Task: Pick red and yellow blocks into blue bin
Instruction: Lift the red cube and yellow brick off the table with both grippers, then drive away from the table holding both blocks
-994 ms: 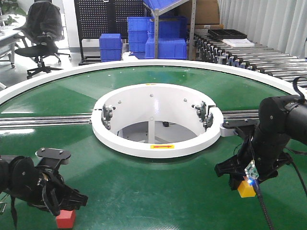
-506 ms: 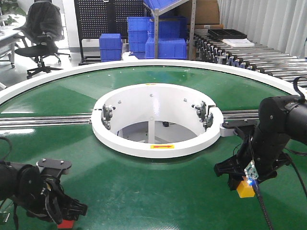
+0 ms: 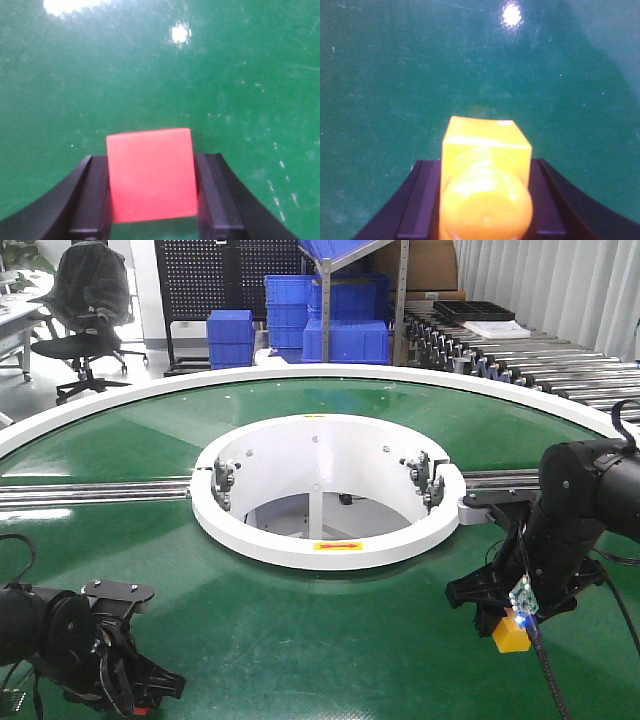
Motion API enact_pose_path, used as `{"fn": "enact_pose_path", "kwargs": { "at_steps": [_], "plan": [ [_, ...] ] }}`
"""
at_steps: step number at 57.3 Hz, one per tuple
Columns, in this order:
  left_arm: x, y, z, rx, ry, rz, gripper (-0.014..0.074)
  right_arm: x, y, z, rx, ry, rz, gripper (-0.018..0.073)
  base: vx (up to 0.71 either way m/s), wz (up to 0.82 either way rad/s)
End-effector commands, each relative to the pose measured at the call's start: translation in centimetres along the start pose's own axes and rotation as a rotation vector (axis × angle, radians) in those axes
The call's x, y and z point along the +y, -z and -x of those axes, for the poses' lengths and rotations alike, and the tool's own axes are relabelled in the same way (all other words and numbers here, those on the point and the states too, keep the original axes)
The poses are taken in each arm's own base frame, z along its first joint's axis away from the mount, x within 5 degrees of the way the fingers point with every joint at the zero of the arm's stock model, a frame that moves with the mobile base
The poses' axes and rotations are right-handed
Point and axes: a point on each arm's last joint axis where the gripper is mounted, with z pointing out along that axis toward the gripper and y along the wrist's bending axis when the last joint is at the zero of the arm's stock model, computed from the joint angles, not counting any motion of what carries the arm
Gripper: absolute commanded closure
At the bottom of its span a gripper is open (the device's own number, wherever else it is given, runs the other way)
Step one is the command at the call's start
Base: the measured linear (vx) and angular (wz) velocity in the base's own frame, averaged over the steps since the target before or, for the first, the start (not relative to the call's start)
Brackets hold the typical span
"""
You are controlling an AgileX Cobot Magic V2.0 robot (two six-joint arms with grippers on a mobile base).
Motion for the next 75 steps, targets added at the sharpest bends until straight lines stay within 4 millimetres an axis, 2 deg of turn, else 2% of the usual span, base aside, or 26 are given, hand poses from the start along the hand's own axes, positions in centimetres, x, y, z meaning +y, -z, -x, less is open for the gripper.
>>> {"fn": "enact_pose_path", "kwargs": {
  "at_steps": [1, 10, 16, 21, 30, 36, 41, 47, 55, 60, 67, 75],
  "plan": [
    [-0.2, 2.1, 1.6, -0.117, 0.001, -0.005, 0.0606, 0.0, 3.1, 0.5, -0.114, 0.01, -0.006, 0.057, 0.0, 0.0],
    [-0.2, 3.3, 1.8, -0.132, -0.013, -0.005, 0.0605, 0.0, 3.2, 0.5, -0.115, 0.009, -0.006, 0.057, 0.0, 0.0],
    [-0.3, 6.4, 2.4, -0.217, -0.019, -0.007, 0.0603, 0.0, 3.6, 0.4, -0.128, 0.01, -0.004, 0.057, 0.0, 0.0],
    [-0.3, 9.8, 2.9, -0.324, -0.02, -0.009, 0.0601, 0.1, 4.6, 0.3, -0.158, 0.017, -0.004, 0.057, 0.0, 0.0],
    [-0.4, 17.3, 2.5, -0.504, -0.023, -0.014, 0.0598, 0.6, 8.6, -0.5, -0.265, 0.049, 0.037, 0.057, 0.0, 0.0],
    [-0.5, 22.0, 1.1, -0.579, -0.037, -0.014, 0.0597, 1.3, 11.4, -1.4, -0.381, 0.067, 0.099, 0.057, 0.0, 0.0],
    [-0.5, 24.8, -0.2, -0.62, -0.058, -0.009, 0.0597, 1.9, 14.2, -3.0, -0.535, 0.075, 0.14, 0.057, 0.0, 0.0],
    [-0.5, 28.1, -2.0, -0.675, -0.06, -0.011, 0.0597, 2.2, 15.3, -5.6, -0.618, 0.069, 0.159, 0.057, 0.0, 0.0],
    [-0.7, 31.1, -4.8, -0.694, -0.042, -0.042, 0.0597, 2.1, 16.5, -10.1, -0.729, 0.061, 0.132, 0.057, 0.0, 0.0],
    [-0.7, 31.7, -6.4, -0.729, -0.039, -0.048, 0.0597, 2.1, 16.8, -12.4, -0.774, 0.055, 0.121, 0.057, 0.0, 0.0],
    [-0.7, 31.6, -8.5, -0.765, -0.023, -0.068, 0.0597, 2.2, 16.9, -14.3, -0.801, 0.05, 0.117, 0.057, 0.0, 0.0],
    [-0.7, 31.5, -10.1, -0.806, -0.011, -0.082, 0.0597, 2.2, 16.9, -14.9, -0.791, 0.051, 0.12, 0.057, 0.0, 0.0]
  ]
}}
